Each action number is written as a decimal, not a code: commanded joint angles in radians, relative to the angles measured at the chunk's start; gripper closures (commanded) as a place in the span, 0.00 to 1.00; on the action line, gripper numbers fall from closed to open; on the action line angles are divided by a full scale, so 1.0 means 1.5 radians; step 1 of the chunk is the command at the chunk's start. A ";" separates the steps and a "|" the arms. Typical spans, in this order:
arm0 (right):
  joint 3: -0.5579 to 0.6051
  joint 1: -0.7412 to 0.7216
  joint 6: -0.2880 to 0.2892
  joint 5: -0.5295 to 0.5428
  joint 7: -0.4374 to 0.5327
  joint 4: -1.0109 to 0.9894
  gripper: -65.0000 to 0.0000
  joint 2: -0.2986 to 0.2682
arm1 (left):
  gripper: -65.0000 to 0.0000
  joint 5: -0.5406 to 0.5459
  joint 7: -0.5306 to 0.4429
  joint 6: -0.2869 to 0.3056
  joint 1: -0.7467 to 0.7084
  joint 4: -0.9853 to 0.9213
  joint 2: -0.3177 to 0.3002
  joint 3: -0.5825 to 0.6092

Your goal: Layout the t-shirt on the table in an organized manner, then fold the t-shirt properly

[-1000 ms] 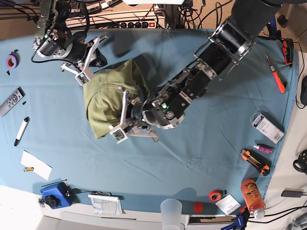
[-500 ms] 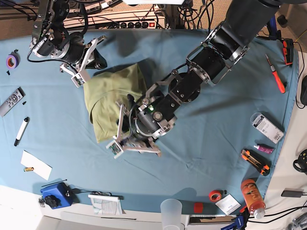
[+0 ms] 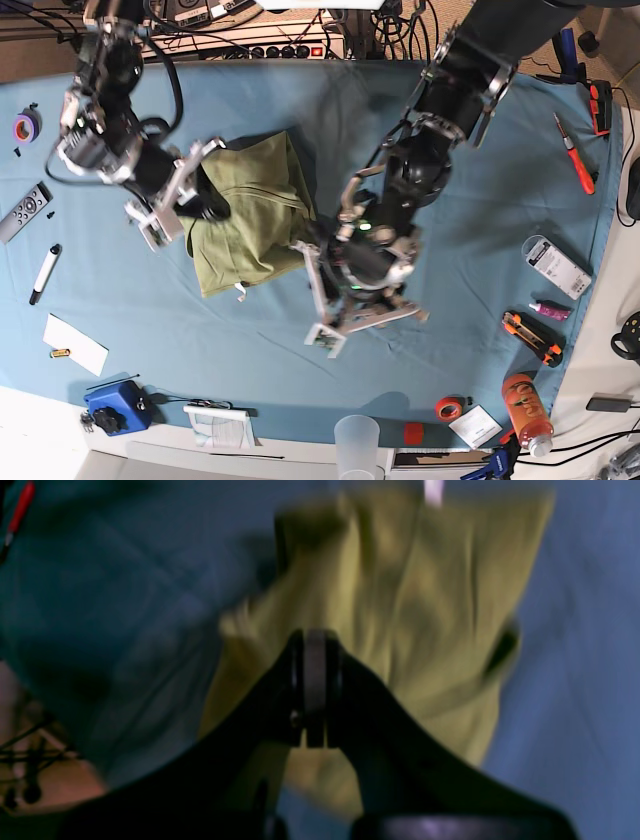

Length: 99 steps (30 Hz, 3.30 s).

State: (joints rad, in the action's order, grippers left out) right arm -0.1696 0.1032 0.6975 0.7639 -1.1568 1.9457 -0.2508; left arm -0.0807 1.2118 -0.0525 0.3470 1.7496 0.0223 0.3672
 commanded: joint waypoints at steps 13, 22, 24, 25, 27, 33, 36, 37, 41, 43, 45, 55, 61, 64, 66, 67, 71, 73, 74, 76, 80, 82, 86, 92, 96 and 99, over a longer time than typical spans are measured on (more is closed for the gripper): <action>0.153 -0.175 0.000 -0.154 0.109 -0.333 1.00 0.048 | 0.65 0.069 -0.015 0.050 -0.145 0.133 -0.070 -0.109; 0.130 -0.166 0.000 -0.125 0.049 -0.326 1.00 0.047 | 0.65 0.034 -0.023 0.047 -0.272 0.241 -0.106 -0.109; 0.101 -0.160 0.000 -0.084 0.012 -0.277 1.00 0.047 | 0.75 0.002 -0.027 0.031 -0.291 0.266 -0.106 -0.109; 0.083 -0.156 0.000 -0.064 -0.005 -0.248 1.00 0.047 | 0.84 -0.020 -0.028 0.015 -0.300 0.274 -0.106 -0.109; 0.043 -0.142 0.000 -0.030 -0.036 -0.188 1.00 0.047 | 1.00 -0.065 -0.026 -0.004 -0.318 0.281 -0.111 -0.109; -0.086 -0.073 0.000 0.047 -0.141 -0.025 1.00 0.047 | 1.00 -0.114 -0.016 -0.008 -0.365 0.284 -0.149 -0.109; -0.143 -0.008 0.000 0.086 -0.158 0.028 1.00 0.042 | 1.00 -0.114 -0.015 -0.008 -0.391 0.289 -0.161 -0.109; -0.159 0.018 0.000 0.106 -0.160 0.040 1.00 0.037 | 1.00 -0.114 -0.014 -0.008 -0.402 0.293 -0.161 -0.110; -0.219 0.121 0.000 0.168 -0.160 0.085 1.00 0.017 | 1.00 -0.113 -0.015 -0.008 -0.456 0.326 -0.161 -0.129; -0.251 0.170 0.000 0.188 -0.160 0.109 1.00 0.013 | 1.00 -0.111 -0.015 -0.007 -0.485 0.345 -0.161 -0.148; -0.282 0.213 0.000 0.205 -0.160 0.129 1.00 0.012 | 1.00 -0.101 -0.017 -0.007 -0.513 0.359 -0.161 -0.172; -0.320 0.391 0.000 0.211 -0.160 0.138 1.00 0.012 | 1.00 0.008 -0.024 0.036 -0.667 0.364 -0.161 -0.319; -0.320 0.468 0.000 0.176 -0.160 0.137 1.00 0.012 | 1.00 0.014 -0.057 0.035 -0.778 0.364 -0.161 -0.353; -0.320 0.495 0.000 0.136 -0.160 0.137 1.00 0.012 | 1.00 0.062 -0.065 0.036 -0.824 0.358 -0.161 -0.353; -0.320 0.512 0.000 0.131 -0.160 0.136 1.00 0.012 | 1.00 0.086 -0.067 0.042 -0.850 0.350 -0.160 -0.352; -0.320 0.521 0.000 0.130 -0.160 0.135 1.00 0.012 | 1.00 0.092 -0.070 0.052 -0.862 0.346 -0.160 -0.352; -0.319 0.543 0.000 0.100 -0.160 0.123 1.00 0.012 | 1.00 0.097 -0.073 0.053 -0.892 0.328 -0.160 -0.352; -0.319 0.543 0.000 0.086 -0.160 0.102 1.00 0.012 | 1.00 0.097 -0.075 0.053 -0.899 0.315 -0.159 -0.352; -0.319 0.543 0.000 0.084 -0.160 0.086 1.00 0.011 | 1.00 0.097 -0.075 0.053 -0.900 0.304 -0.159 -0.352; -0.319 0.542 0.000 0.083 -0.160 0.046 1.00 0.012 | 1.00 0.098 -0.076 0.053 -0.900 0.275 -0.159 -0.352; -0.302 0.542 0.000 0.083 -0.160 -0.052 1.00 -0.018 | 1.00 0.123 -0.109 0.053 -0.893 0.192 -0.159 -0.352; -0.277 0.540 0.000 0.082 -0.160 -0.102 1.00 -0.046 | 1.00 0.139 -0.116 0.059 -0.880 0.140 -0.159 -0.352; -0.214 0.503 0.000 0.020 -0.160 -0.200 1.00 -0.074 | 1.00 0.147 -0.124 0.079 -0.832 0.033 -0.159 -0.352; -0.111 0.414 0.000 -0.065 -0.152 -0.357 1.00 -0.075 | 1.00 0.158 -0.162 0.100 -0.751 -0.124 -0.157 -0.351; -0.028 0.353 0.000 -0.146 -0.030 -0.469 1.00 -0.075 | 1.00 0.159 -0.222 0.106 -0.696 -0.236 -0.155 -0.351; 0.039 0.305 0.000 -0.226 0.065 -0.556 1.00 -0.074 | 1.00 0.158 -0.266 0.106 -0.652 -0.331 -0.156 -0.352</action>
State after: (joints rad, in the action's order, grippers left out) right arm -0.1036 0.5449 0.6930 0.4194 -1.0386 1.1007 -0.3492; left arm 0.1596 0.8005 0.1055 -0.6140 1.2415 -0.2058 -0.1589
